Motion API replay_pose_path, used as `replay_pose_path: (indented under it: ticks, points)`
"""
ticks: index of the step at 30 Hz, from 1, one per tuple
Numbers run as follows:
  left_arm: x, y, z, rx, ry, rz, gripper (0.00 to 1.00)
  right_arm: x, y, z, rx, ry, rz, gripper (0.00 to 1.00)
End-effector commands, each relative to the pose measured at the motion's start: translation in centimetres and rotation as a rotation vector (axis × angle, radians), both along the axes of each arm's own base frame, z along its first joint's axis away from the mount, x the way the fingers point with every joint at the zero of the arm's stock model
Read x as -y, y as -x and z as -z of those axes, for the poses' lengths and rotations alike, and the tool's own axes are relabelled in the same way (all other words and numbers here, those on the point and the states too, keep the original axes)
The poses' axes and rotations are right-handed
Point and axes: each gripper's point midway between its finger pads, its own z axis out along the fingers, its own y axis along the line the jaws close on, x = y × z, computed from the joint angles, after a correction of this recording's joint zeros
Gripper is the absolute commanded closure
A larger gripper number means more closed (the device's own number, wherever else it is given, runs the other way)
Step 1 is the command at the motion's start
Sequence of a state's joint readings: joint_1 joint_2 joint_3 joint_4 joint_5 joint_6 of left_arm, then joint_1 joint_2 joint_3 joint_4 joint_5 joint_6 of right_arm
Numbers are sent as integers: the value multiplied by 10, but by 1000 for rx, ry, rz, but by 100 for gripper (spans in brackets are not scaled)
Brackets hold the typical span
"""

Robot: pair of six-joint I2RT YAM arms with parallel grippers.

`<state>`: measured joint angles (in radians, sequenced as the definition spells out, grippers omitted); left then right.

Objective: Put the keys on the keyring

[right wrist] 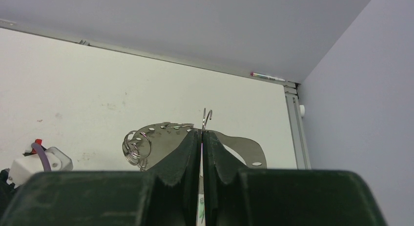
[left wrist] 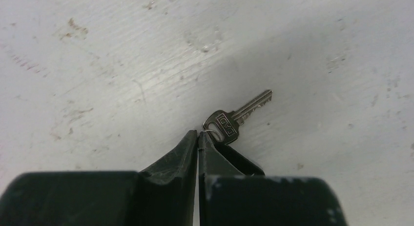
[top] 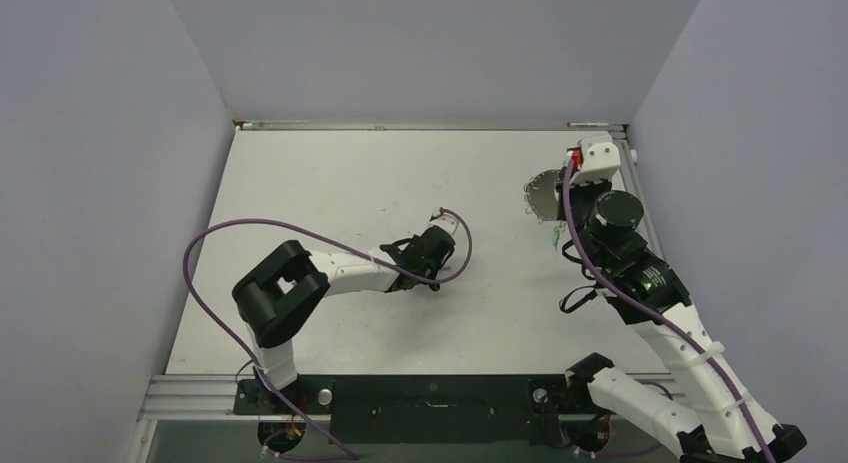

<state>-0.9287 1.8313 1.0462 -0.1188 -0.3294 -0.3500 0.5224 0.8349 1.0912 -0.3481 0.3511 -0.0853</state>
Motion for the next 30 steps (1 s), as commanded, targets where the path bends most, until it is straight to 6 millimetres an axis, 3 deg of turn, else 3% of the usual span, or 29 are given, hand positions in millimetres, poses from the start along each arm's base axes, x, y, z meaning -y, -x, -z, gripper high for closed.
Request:
replay_pose_path:
  ticks: [1, 6, 10, 15, 23, 25, 30]
  points:
    - [-40, 4, -6, 64, -156, -63, 100, -8, -2, -10, 51, -63, -33, 95]
    - [-48, 16, -8, 87, -188, -77, 100, -14, -4, -6, 43, -73, -54, 95]
    - [-45, 20, -15, 89, -147, -74, 88, -18, -6, -4, 35, -82, -68, 95]
    - [-42, 23, -40, 142, -129, -72, 87, -21, -5, -3, 32, -92, -77, 95]
    - [-52, 27, -51, 206, -276, -97, 89, -24, -6, -5, 33, -99, -87, 95]
    - [-50, 30, -47, 184, -251, -102, 83, -24, -7, -4, 29, -97, -89, 95]
    - [-29, 36, -36, 76, -16, -97, 54, -26, -8, 0, 19, -95, -94, 95]
